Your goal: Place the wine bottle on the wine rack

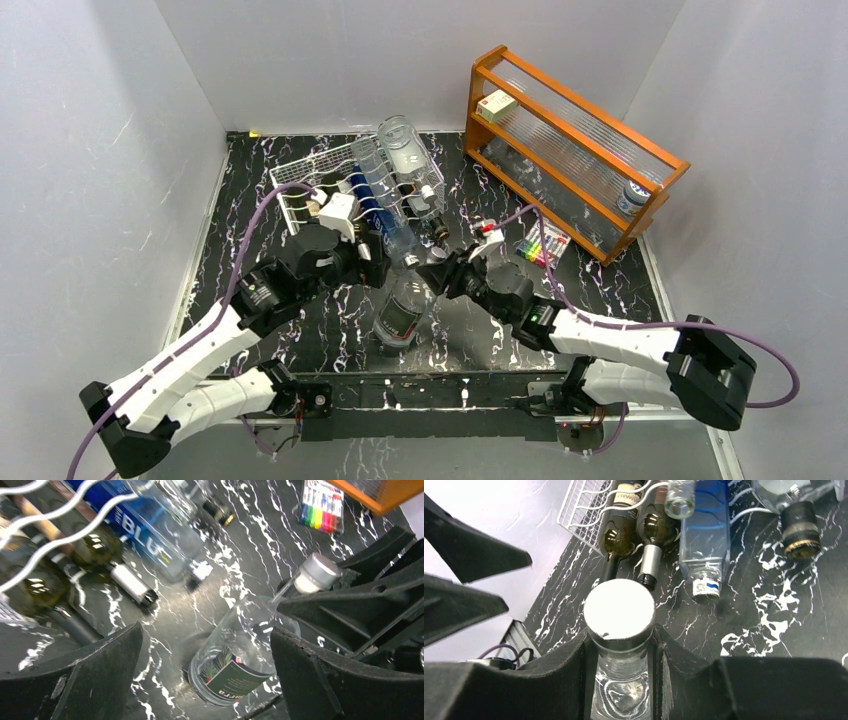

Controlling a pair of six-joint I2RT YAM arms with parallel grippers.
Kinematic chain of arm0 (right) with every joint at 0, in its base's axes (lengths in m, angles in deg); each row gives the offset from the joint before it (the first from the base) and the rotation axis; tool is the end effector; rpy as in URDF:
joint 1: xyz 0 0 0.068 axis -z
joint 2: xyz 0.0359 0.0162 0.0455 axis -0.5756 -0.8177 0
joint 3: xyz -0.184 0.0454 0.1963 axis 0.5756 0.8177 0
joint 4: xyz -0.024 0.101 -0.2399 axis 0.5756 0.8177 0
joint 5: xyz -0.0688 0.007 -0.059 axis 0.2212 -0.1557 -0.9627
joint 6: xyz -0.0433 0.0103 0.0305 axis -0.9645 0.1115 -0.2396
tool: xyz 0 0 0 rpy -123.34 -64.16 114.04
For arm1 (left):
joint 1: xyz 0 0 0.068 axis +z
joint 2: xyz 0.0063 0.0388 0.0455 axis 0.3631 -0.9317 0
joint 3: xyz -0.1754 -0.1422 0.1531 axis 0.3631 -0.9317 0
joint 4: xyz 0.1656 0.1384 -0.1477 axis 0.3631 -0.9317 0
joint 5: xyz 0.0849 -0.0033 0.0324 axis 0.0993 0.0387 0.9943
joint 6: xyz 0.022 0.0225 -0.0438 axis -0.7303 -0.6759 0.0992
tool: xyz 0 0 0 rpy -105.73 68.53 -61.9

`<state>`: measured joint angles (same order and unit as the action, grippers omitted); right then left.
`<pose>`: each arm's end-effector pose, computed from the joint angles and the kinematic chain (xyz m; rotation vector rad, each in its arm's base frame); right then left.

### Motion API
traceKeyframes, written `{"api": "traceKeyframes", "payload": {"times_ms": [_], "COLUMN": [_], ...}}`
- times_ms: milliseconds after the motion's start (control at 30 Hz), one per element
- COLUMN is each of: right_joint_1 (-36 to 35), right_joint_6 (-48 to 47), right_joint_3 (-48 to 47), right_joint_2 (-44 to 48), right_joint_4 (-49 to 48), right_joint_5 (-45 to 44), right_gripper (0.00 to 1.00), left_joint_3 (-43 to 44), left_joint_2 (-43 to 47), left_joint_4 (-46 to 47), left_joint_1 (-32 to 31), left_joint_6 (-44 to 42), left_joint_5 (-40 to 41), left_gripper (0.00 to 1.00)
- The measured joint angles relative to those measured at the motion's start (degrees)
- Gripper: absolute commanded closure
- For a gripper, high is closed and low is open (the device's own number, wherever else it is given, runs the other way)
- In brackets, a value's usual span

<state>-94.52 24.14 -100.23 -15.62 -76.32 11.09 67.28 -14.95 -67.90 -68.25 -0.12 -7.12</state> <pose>0.1321 0.2034 0.2437 -0.0761 1.7380 1.0629 0.1391 -0.1361 0.3485 0.2481 1.9638 -0.5634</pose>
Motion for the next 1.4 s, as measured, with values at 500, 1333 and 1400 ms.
{"api": "traceKeyframes", "payload": {"times_ms": [500,1333,1400], "right_joint_1": [8.33,14.36,14.40], "right_joint_6": [15.58,43.25,46.40], "right_joint_3": [4.92,3.76,3.93], "right_joint_2": [2.75,0.57,-0.42], "right_joint_4": [2.51,22.05,22.82], "right_joint_5": [4.74,8.37,8.37], "right_gripper": [1.00,1.00,0.99], "left_joint_3": [-6.82,-7.65,-7.63], "left_joint_2": [-9.64,-24.09,-24.46], "left_joint_4": [7.45,7.82,7.78], "left_joint_1": [0.00,-0.02,-0.02], "left_joint_6": [-7.37,-14.01,-14.14], "left_joint_5": [-22.75,-32.76,-32.81], "left_gripper": [0.02,0.07,0.10]}}
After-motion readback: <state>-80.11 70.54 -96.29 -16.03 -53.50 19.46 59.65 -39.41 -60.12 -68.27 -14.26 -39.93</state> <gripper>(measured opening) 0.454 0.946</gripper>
